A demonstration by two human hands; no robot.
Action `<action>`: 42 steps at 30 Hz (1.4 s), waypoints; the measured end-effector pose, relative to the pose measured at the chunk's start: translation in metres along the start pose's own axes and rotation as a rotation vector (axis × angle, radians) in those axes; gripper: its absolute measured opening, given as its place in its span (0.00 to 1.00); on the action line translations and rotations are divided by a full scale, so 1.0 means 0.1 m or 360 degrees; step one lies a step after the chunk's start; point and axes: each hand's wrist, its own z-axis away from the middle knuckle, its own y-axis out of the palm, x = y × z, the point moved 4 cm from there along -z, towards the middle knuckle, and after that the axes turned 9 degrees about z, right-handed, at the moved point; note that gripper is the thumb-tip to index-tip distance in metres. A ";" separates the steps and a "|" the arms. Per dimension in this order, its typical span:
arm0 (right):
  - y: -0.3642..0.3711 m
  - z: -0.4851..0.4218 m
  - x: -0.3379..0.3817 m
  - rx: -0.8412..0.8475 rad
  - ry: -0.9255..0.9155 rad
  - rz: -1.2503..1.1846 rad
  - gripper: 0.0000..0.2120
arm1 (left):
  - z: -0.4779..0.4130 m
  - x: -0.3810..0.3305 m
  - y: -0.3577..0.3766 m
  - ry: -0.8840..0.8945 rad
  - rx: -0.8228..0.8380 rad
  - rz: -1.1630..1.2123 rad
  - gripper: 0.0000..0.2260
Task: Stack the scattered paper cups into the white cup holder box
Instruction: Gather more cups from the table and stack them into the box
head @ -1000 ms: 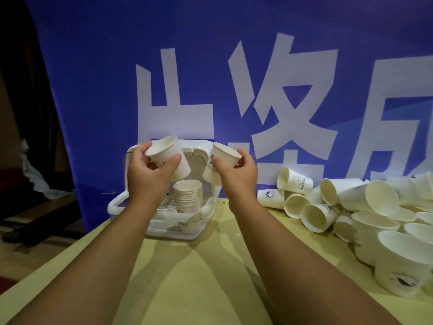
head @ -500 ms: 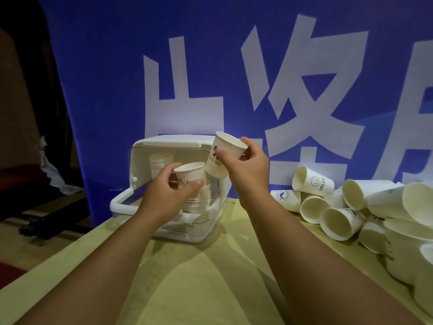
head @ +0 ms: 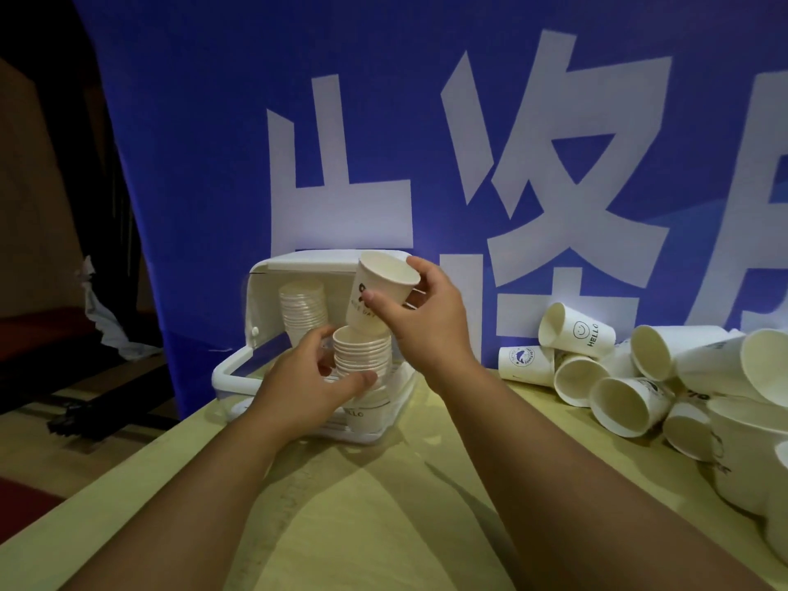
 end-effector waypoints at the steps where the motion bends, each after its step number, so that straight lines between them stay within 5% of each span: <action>1: 0.03 0.01 -0.01 0.0048 0.0005 0.0030 0.36 | 0.00 0.00 0.00 -0.0011 -0.0005 -0.0025 0.30; 6: 0.09 0.10 -0.03 0.0284 0.0038 0.0150 0.36 | 0.02 -0.01 -0.01 -0.0015 0.0032 -0.0137 0.15; 14: 0.09 0.11 -0.13 0.0302 0.0080 0.0633 0.23 | 0.03 0.02 -0.03 0.0024 0.0062 -0.0197 0.19; 19: 0.11 0.11 -0.21 0.0404 0.0083 0.0737 0.24 | 0.03 0.02 -0.05 -0.0011 0.0086 -0.0181 0.19; 25: -0.02 0.23 -0.16 0.0334 0.0255 0.0585 0.23 | 0.06 -0.08 -0.07 0.0007 -0.0106 0.0015 0.36; 31: -0.56 0.40 -0.11 0.0173 0.0372 0.0712 0.13 | 0.21 -0.45 0.01 0.0413 -0.0452 -0.0043 0.18; 34: -0.92 0.55 -0.11 0.0118 0.0430 0.0805 0.12 | 0.31 -0.63 0.21 0.0546 -0.0368 -0.0035 0.09; 42: -1.86 1.01 0.08 -0.0092 0.0433 0.1034 0.09 | 0.65 -1.14 1.04 0.0511 0.0236 -0.0142 0.06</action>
